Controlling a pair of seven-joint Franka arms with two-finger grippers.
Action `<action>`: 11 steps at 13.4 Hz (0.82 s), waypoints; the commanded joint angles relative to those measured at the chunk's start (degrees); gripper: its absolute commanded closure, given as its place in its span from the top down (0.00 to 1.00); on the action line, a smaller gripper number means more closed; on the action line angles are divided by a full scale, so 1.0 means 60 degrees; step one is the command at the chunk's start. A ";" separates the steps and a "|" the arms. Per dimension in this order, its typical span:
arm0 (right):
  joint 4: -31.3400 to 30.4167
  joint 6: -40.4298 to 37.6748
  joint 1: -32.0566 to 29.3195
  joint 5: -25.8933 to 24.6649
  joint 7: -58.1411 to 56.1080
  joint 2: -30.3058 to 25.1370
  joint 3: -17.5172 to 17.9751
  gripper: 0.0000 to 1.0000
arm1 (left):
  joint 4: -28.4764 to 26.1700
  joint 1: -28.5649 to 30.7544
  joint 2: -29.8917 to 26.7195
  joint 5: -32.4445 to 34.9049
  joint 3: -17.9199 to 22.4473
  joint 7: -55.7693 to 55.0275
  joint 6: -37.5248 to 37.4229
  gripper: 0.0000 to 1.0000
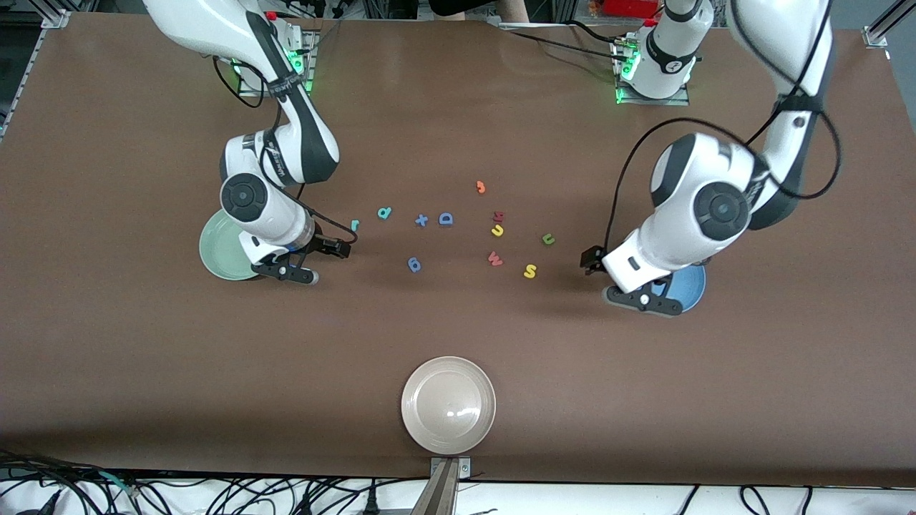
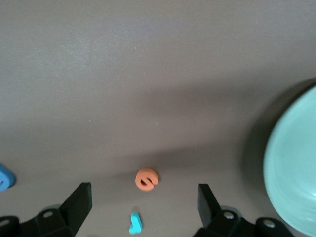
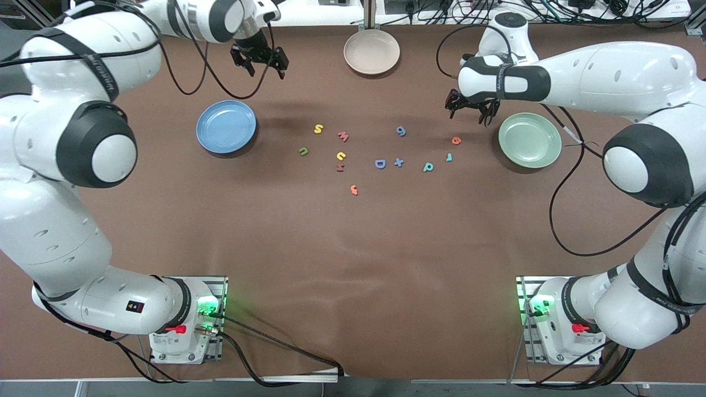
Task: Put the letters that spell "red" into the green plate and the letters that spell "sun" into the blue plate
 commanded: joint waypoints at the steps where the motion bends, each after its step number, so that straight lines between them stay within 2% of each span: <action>1: -0.0232 0.0853 0.0259 0.0220 0.0286 0.0346 -0.0007 0.90 | 0.0404 -0.0178 0.1166 -0.0293 0.0065 -0.0055 0.1042 1.00; 3: -0.0217 0.1089 0.0377 0.0220 0.0551 0.0523 0.0007 0.77 | 0.0361 -0.0367 0.1811 -0.0453 0.0050 -0.0069 0.1995 1.00; 5: -0.0232 0.1090 0.0392 0.0220 0.0552 0.0567 0.0007 0.75 | 0.0258 -0.0703 0.2135 -0.1314 0.0065 -0.0113 0.2670 1.00; 7: -0.0247 0.1119 0.0435 0.0220 0.0566 0.0684 0.0007 0.73 | 0.0040 -0.1128 0.2413 -0.1392 0.0080 -0.0681 0.3241 1.00; 8: -0.0290 0.1119 0.0436 0.0220 0.0566 0.0685 0.0007 0.66 | -0.0252 -0.1333 0.2429 -0.1392 0.0094 -0.1004 0.3694 1.00; 9: -0.0334 0.1119 0.0436 0.0220 0.0552 0.0685 0.0007 0.55 | -0.0588 -0.1538 0.2400 -0.1377 0.0094 -0.1239 0.4090 1.00; 11: -0.0422 0.1090 0.0436 0.0220 0.0566 0.0685 0.0007 0.55 | -0.0928 -0.1847 0.2269 -0.1363 0.0124 -0.1752 0.4226 1.00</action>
